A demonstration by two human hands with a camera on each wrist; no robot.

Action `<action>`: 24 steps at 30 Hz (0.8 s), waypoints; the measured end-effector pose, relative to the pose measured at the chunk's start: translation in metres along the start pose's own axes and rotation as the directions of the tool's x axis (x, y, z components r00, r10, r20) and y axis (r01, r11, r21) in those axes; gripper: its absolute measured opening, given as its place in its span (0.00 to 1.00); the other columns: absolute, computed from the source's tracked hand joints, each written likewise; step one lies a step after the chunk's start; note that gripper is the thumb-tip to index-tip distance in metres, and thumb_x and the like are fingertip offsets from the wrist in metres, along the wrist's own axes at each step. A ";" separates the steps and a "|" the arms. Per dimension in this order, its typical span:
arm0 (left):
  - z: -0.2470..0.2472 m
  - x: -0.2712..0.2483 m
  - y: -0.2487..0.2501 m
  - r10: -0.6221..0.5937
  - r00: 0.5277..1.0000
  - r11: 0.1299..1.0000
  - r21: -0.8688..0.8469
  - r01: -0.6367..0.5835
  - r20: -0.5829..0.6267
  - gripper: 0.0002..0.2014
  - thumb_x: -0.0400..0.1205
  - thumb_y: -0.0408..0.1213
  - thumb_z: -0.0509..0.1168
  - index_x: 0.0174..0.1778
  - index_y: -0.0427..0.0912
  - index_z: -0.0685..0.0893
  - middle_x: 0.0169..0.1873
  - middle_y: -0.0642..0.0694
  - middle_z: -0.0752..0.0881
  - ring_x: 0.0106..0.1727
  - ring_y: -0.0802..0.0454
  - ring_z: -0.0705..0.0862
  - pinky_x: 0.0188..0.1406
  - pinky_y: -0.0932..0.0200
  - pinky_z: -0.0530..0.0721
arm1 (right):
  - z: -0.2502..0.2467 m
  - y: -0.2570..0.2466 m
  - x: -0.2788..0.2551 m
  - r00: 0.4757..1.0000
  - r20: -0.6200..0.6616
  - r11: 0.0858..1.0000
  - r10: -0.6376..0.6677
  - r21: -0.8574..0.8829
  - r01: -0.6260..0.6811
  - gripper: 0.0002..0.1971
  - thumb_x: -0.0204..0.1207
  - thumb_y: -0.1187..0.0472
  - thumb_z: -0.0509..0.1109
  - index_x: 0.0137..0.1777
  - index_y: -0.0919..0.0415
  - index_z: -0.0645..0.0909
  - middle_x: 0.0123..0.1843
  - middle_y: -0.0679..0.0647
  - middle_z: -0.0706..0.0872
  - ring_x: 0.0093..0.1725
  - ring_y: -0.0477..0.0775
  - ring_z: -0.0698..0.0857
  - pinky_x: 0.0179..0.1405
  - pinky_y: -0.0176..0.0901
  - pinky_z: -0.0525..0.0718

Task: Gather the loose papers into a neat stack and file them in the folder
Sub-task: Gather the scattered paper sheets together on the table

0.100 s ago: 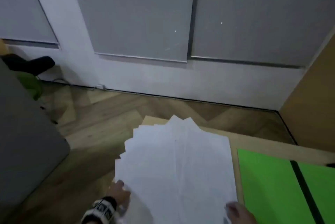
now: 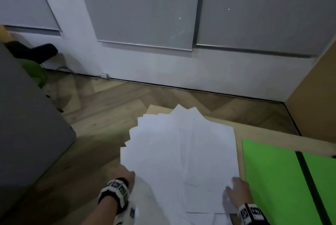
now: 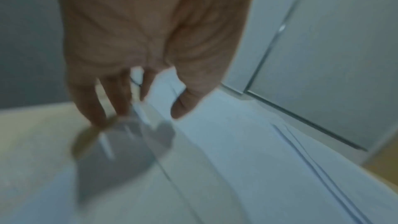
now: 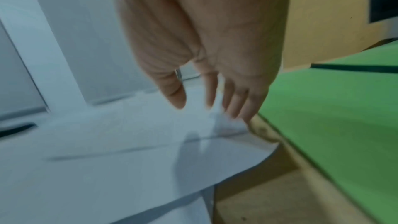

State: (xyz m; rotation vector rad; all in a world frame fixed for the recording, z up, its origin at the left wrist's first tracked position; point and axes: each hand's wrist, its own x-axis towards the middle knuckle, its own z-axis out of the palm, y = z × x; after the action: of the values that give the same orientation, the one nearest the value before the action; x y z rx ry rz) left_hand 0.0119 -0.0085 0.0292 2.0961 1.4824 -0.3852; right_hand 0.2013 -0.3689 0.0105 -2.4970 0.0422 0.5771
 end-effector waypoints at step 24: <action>0.008 0.006 0.035 0.284 0.931 0.903 -0.390 -0.180 0.228 0.21 0.80 0.28 0.57 0.70 0.36 0.76 0.64 0.35 0.83 0.59 0.39 0.82 0.63 0.48 0.81 | 0.031 -0.050 -0.030 0.986 0.017 0.975 0.168 0.147 -0.168 0.40 0.66 0.57 0.78 0.75 0.72 0.65 0.74 0.70 0.67 0.66 0.67 0.77 0.65 0.52 0.77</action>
State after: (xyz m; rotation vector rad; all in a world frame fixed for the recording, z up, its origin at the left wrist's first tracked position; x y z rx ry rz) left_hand 0.0471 -0.0167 0.0285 1.8074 1.0309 -0.2755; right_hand 0.1699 -0.3132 0.0259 -2.3618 0.2869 0.6252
